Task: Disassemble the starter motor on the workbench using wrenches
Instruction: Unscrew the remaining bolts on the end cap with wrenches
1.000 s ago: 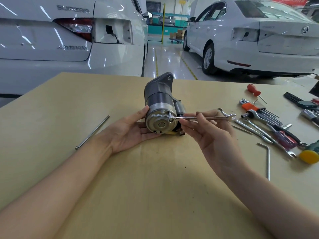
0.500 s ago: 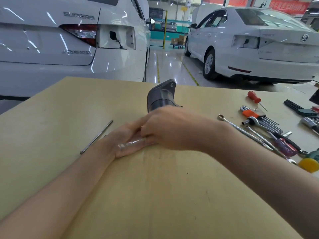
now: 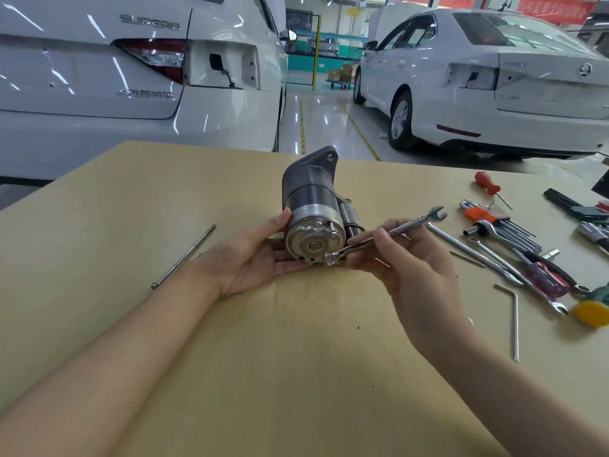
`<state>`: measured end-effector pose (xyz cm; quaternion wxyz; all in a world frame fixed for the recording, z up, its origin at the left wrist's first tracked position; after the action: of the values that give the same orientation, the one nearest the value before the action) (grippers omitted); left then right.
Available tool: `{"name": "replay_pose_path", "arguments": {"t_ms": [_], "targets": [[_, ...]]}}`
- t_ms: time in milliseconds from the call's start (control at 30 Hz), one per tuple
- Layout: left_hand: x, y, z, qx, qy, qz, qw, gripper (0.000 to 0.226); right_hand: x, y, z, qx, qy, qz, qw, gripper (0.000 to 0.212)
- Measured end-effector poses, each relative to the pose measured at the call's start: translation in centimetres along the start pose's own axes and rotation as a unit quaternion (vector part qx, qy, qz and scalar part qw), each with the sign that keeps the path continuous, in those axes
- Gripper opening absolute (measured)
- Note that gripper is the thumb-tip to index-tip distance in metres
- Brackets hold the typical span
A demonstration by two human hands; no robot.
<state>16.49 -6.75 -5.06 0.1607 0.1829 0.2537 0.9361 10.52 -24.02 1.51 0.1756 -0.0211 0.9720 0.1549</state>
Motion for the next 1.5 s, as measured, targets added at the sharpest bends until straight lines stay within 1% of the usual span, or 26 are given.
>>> {"name": "replay_pose_path", "arguments": {"t_ms": [67,200,300,433,600,733,767,833,900,933,967,1000,1033,1067,1100,1133,1167,1200,1233,1267,1300,1333,1367,1433,1467,1500], "targets": [[0.0,0.0,-0.1,0.000,-0.003,-0.002,1.000,0.049,-0.1,-0.4,0.7,-0.068,0.052,0.008,0.996,0.007],[-0.1,-0.2,-0.2,0.006,-0.004,-0.008,1.000,0.052,-0.5,-0.4,0.7,-0.132,0.065,0.032,0.989,0.005],[-0.1,-0.2,-0.1,0.009,-0.001,-0.012,1.000,0.050,-0.6,-0.8,0.7,-0.129,0.067,0.052,0.988,0.005],[-0.2,-0.3,-0.3,0.019,-0.006,-0.016,1.000,0.050,-0.5,-0.9,0.5,-0.104,0.045,0.047,0.992,0.005],[-0.3,-0.5,-0.2,0.020,0.000,-0.010,1.000,0.046,-0.6,-0.3,-1.5,-0.015,-0.057,-0.013,0.998,0.004],[-0.2,-0.4,-0.2,0.006,0.000,0.001,1.000,0.048,-1.1,0.7,-3.2,0.092,-0.136,-0.079,0.983,0.013],[-0.1,-0.3,-0.1,0.001,0.001,0.004,1.000,0.052,-1.2,1.0,-3.5,0.127,-0.149,-0.087,0.977,0.017],[0.1,0.0,0.0,-0.001,0.003,-0.001,1.000,0.075,-1.6,1.8,-4.2,0.206,-0.171,-0.106,0.958,0.021],[0.1,0.1,0.1,-0.006,0.002,-0.007,1.000,0.094,-2.1,3.4,-4.7,0.274,-0.187,-0.165,0.929,0.015],[0.1,0.1,0.1,-0.005,0.003,-0.008,1.000,0.094,-2.4,4.6,-5.1,0.310,-0.198,-0.210,0.906,0.008],[0.1,0.1,0.1,0.001,0.003,-0.010,1.000,0.088,-2.5,6.0,-5.4,0.346,-0.216,-0.257,0.876,0.007],[0.0,0.0,0.0,0.008,0.004,-0.013,1.000,0.074,-2.4,7.5,-5.5,0.387,-0.240,-0.302,0.838,0.012],[0.1,0.0,0.1,0.012,0.010,-0.016,1.000,0.054,-2.1,9.0,-5.3,0.439,-0.263,-0.348,0.786,0.018],[0.1,-0.1,0.1,0.003,0.017,-0.017,1.000,0.036,-1.5,10.4,-4.4,0.511,-0.273,-0.391,0.715,0.023],[0.2,-0.1,0.2,-0.012,0.023,-0.019,0.999,0.028,-0.9,11.5,-3.1,0.592,-0.280,-0.425,0.624,0.024],[0.3,-0.2,0.2,-0.023,0.025,-0.014,0.999,0.031,-0.2,12.3,-1.9,0.663,-0.288,-0.445,0.529,0.018],[0.4,-0.2,0.2,-0.029,0.022,-0.005,0.999,0.040,0.5,12.9,-0.9,0.701,-0.302,-0.458,0.455,0.012],[0.3,-0.2,0.1,-0.023,0.017,0.001,1.000,0.052,1.1,13.3,-0.3,0.721,-0.313,-0.464,0.409,0.017],[0.4,0.0,0.2,-0.018,0.016,0.006,1.000,0.062,1.6,13.4,-0.1,0.723,-0.329,-0.468,0.387,0.019],[0.5,0.2,0.2,-0.013,0.017,0.010,1.000,0.067,1.9,13.3,-0.4,0.723,-0.343,-0.463,0.381,0.017],[0.6,0.4,0.3,-0.010,0.015,0.010,1.000,0.064,2.1,13.2,-1.0,0.699,-0.370,-0.458,0.406,0.015],[0.7,0.6,0.2,-0.007,0.006,0.000,1.000,0.056,2.3,12.7,-1.8,0.661,-0.388,-0.445,0.462,0.016],[0.9,0.9,0.0,-0.004,-0.006,-0.016,1.000,0.050,2.4,11.9,-2.5,0.604,-0.382,-0.431,0.552,0.017],[0.8,0.8,-0.1,0.002,-0.010,-0.015,1.000,0.052,2.4,9.7,-3.5,0.443,-0.315,-0.374,0.751,0.009],[0.6,0.6,0.0,0.000,-0.002,-0.005,1.000,0.054,2.3,8.1,-3.6,0.355,-0.275,-0.317,0.835,0.003],[0.5,0.5,0.1,-0.001,0.005,0.004,1.000,0.055,1.9,6.4,-3.2,0.267,-0.226,-0.247,0.904,0.003]]}}
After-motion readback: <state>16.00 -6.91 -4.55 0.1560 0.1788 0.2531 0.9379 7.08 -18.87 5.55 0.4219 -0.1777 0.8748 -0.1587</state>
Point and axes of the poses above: each hand's wrist, its own x-axis away from the middle knuckle, its own y-axis out of the palm, z = x × y, the point moved 8 cm from there along -x, towards the middle knuckle, and after that the axes turned 6 degrees about -y, right-handed, at the moved point
